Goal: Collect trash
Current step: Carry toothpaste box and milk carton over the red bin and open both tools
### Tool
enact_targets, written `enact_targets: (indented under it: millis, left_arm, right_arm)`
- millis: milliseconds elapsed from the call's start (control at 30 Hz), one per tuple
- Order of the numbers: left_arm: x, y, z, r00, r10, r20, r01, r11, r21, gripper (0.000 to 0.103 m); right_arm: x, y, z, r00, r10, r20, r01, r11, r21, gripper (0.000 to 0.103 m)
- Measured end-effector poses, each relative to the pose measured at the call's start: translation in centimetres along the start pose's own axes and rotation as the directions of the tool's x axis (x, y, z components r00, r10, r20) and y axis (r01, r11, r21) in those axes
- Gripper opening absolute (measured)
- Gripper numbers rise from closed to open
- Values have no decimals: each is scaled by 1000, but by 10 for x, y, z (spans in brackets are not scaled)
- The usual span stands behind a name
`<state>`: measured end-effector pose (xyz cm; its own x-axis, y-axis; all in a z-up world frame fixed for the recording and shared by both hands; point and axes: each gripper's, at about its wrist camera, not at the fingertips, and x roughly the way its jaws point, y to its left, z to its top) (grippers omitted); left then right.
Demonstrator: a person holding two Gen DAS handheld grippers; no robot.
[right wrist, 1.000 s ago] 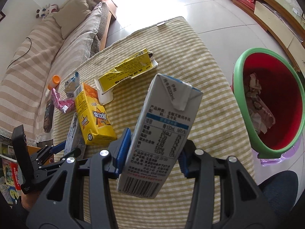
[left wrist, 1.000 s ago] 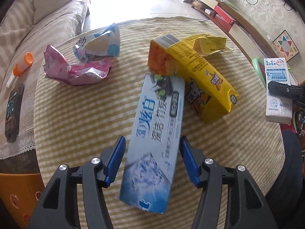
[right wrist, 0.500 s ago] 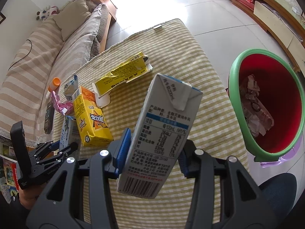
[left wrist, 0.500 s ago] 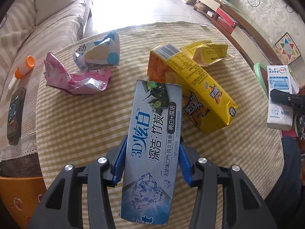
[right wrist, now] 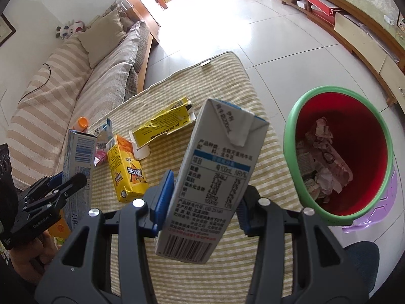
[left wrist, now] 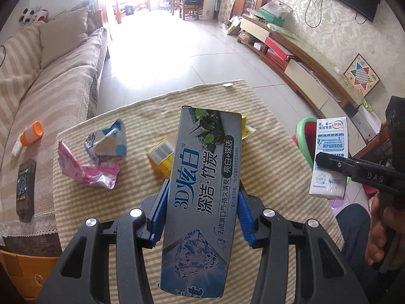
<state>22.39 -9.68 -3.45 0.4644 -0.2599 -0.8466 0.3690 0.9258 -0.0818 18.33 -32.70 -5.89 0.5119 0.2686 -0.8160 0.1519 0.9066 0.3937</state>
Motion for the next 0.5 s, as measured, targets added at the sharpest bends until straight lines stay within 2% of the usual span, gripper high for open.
enact_targets:
  millis: [233,500]
  left_arm:
    - [7,-58,31,998,-60,32,58,997,48,46]
    - [27,-140,56,990,-141,24,137,984,118,46]
  right_arm:
    - [-35,-54,13,998,-37,56,34,998,57,44]
    - [-70,-129,22,989,-108,103,90,983,161,44]
